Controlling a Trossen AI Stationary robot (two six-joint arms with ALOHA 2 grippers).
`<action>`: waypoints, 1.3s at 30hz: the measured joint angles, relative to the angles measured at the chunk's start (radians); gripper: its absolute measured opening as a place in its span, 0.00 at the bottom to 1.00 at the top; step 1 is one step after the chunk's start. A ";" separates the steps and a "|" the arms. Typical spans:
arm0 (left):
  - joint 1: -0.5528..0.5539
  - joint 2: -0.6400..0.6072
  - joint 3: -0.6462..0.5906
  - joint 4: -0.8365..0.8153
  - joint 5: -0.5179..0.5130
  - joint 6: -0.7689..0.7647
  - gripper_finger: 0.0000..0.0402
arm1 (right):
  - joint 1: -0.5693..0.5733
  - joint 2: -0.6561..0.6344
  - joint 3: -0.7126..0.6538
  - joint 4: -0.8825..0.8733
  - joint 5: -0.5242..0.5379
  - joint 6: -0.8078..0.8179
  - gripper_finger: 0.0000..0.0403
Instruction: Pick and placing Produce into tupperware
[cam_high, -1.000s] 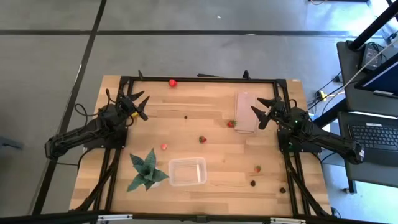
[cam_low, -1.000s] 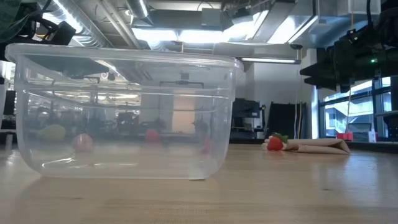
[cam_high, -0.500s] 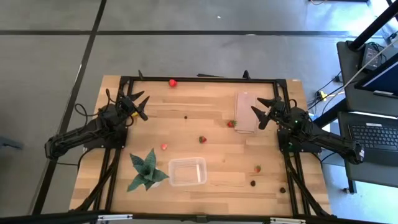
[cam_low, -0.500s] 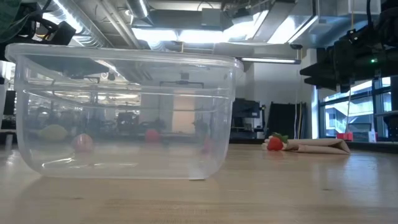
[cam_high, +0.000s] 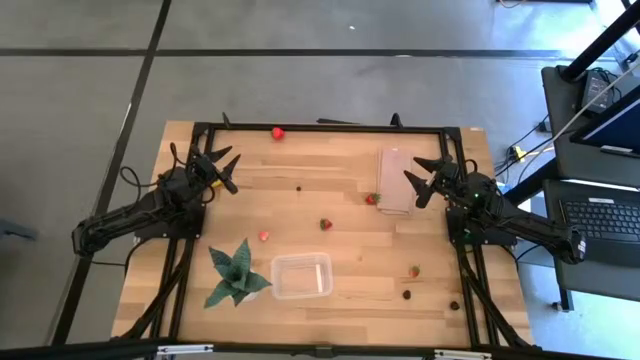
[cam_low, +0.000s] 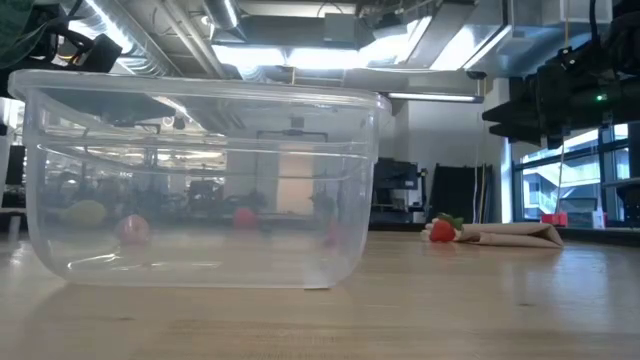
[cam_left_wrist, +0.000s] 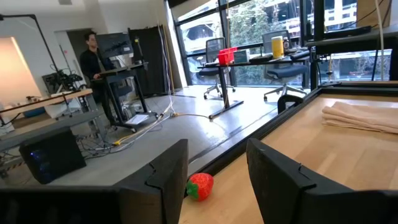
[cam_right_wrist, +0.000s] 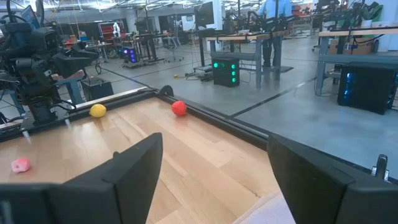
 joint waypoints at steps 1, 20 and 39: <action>0.000 0.000 0.000 0.000 0.000 0.000 0.39 | 0.000 0.000 0.000 0.000 0.000 0.000 0.72; 0.000 0.000 0.000 0.000 0.000 0.000 0.39 | 0.001 0.000 0.001 0.011 0.042 0.008 0.72; 0.000 0.000 0.000 0.002 -0.001 0.000 0.39 | 0.001 0.170 0.220 -0.131 -0.132 -0.004 0.72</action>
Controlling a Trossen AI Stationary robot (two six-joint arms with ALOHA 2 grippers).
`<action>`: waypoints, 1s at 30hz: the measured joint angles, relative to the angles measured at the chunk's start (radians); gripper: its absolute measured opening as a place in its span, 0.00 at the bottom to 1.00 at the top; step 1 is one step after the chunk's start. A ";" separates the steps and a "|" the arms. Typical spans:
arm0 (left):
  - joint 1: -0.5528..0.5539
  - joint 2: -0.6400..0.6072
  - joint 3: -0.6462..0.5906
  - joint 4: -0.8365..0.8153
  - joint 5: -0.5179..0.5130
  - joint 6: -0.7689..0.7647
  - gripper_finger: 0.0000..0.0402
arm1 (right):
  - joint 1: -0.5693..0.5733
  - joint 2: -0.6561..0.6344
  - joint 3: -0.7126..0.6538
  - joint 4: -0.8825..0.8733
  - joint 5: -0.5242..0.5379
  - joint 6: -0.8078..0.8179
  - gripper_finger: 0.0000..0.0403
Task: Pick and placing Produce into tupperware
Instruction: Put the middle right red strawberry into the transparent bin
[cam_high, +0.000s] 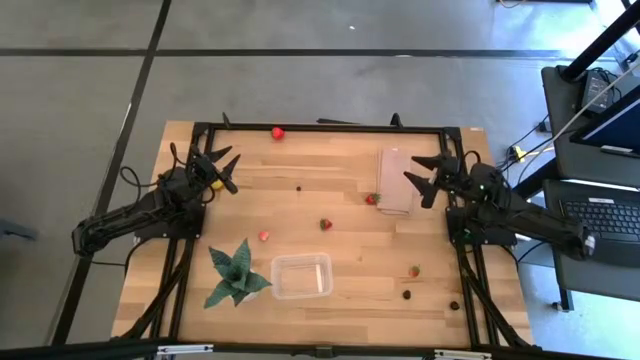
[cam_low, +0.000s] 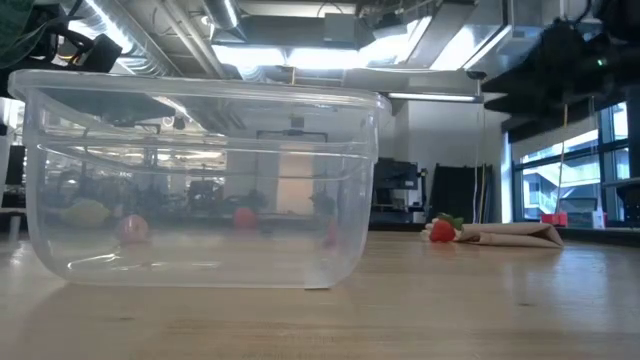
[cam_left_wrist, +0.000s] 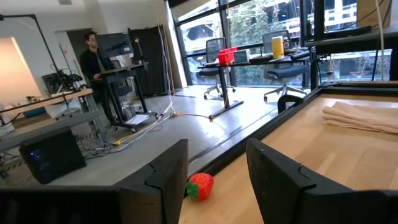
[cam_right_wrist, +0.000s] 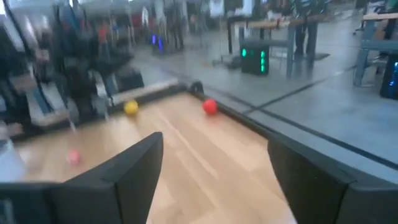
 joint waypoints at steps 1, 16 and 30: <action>0.000 0.000 0.000 0.000 -0.004 0.000 0.39 | 0.000 0.047 0.038 -0.024 0.000 -0.027 0.72; 0.000 0.000 0.000 0.003 -0.010 -0.001 0.39 | 0.114 0.872 0.427 -0.139 -0.003 -0.277 0.72; 0.000 0.000 0.000 0.003 -0.010 -0.001 0.39 | 0.157 1.149 0.454 -0.159 -0.079 -0.292 0.72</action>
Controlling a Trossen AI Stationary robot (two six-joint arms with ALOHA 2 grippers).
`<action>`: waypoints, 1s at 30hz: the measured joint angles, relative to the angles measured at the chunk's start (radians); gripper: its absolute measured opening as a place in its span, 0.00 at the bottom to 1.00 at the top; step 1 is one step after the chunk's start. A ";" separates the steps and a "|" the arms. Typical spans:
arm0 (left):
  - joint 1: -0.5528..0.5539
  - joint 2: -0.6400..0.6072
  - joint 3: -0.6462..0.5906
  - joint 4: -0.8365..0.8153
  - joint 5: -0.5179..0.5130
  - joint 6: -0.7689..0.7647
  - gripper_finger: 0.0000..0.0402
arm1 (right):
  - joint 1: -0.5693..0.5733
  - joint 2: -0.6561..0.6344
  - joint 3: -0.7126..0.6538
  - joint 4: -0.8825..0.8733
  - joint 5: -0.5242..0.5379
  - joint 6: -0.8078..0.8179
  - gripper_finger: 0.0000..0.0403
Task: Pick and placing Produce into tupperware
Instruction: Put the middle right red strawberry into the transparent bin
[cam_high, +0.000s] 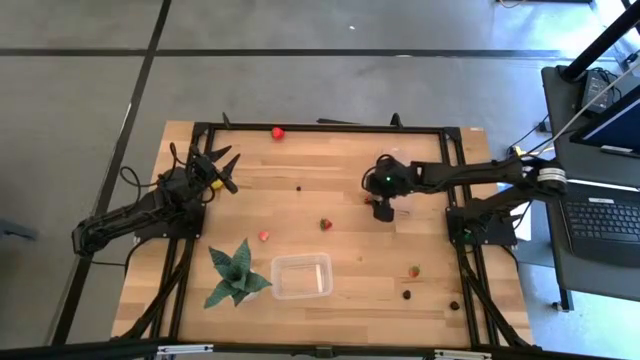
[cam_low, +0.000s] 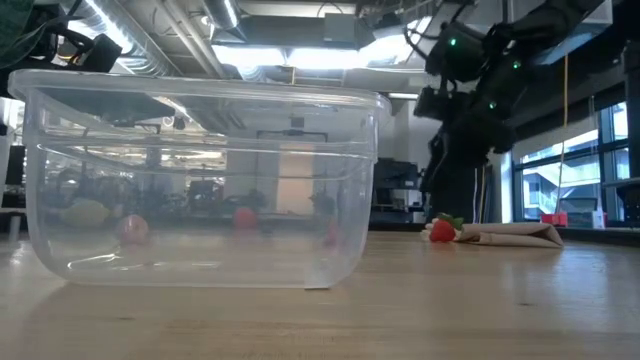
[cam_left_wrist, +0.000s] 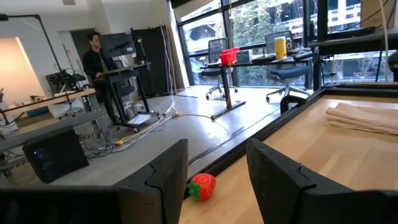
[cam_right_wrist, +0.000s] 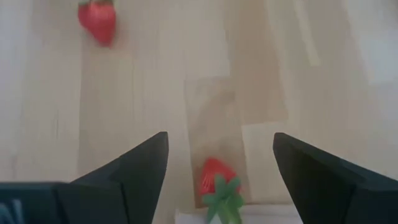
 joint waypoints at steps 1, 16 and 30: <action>0.000 0.000 0.000 0.000 0.000 0.000 0.39 | 0.000 0.013 0.000 -0.018 0.000 -0.011 0.72; 0.000 0.000 0.000 0.000 0.000 -0.002 0.39 | -0.002 0.162 0.000 -0.002 0.061 -0.016 0.72; 0.000 0.000 0.000 0.000 0.000 -0.002 0.39 | -0.002 0.197 0.001 -0.006 0.049 -0.015 0.52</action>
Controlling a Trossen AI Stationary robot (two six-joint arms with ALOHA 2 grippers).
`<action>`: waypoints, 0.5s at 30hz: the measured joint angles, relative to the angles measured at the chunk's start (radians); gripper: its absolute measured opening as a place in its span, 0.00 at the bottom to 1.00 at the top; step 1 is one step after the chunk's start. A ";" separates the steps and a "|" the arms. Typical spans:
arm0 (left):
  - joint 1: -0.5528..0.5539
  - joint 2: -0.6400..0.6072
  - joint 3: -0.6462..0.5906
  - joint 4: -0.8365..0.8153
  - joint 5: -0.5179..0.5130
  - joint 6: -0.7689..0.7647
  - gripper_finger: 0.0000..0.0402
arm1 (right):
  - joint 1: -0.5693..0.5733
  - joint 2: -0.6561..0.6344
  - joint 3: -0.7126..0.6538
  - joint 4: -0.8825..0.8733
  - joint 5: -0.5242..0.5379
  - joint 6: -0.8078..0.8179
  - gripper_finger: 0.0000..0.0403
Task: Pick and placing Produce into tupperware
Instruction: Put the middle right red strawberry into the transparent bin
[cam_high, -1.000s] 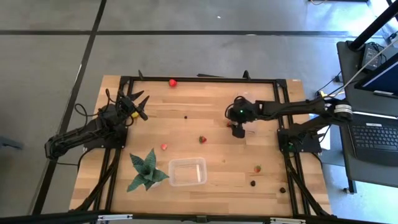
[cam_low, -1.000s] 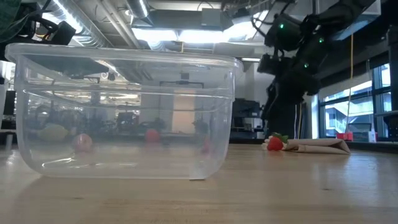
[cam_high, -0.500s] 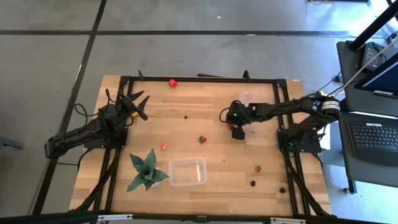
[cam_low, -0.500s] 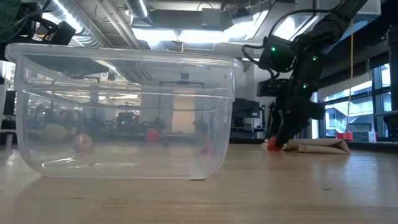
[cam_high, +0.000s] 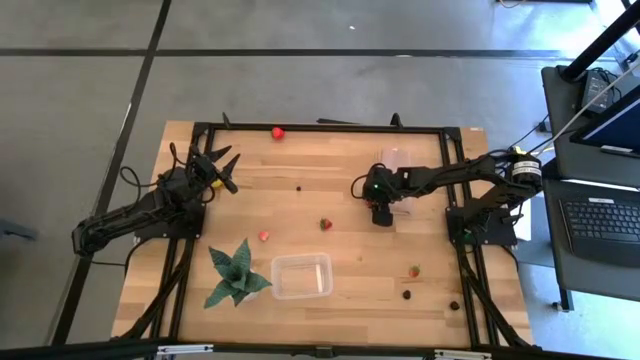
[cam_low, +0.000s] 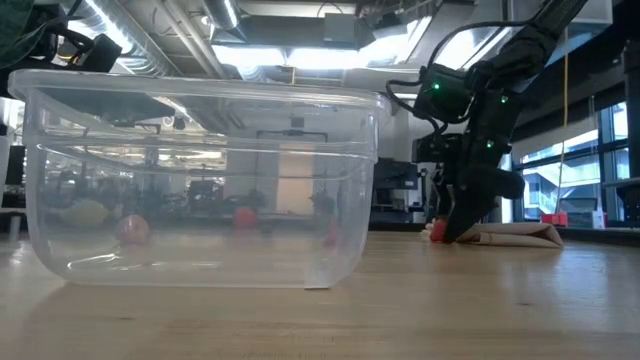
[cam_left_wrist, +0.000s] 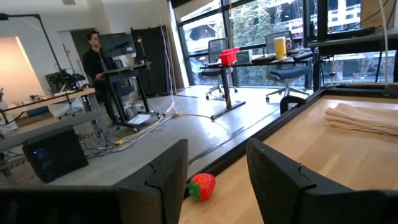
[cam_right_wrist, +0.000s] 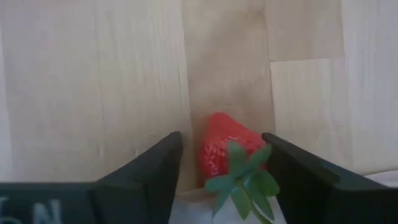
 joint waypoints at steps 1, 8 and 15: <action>0.000 0.000 0.000 0.000 0.000 0.000 0.39 | 0.000 0.000 0.000 0.000 -0.001 0.000 0.49; 0.000 0.000 0.000 0.000 0.000 0.000 0.39 | 0.000 0.000 0.000 0.000 0.003 0.000 0.36; 0.000 0.000 0.000 0.000 0.000 0.000 0.39 | -0.003 0.005 0.082 -0.034 0.023 0.024 0.36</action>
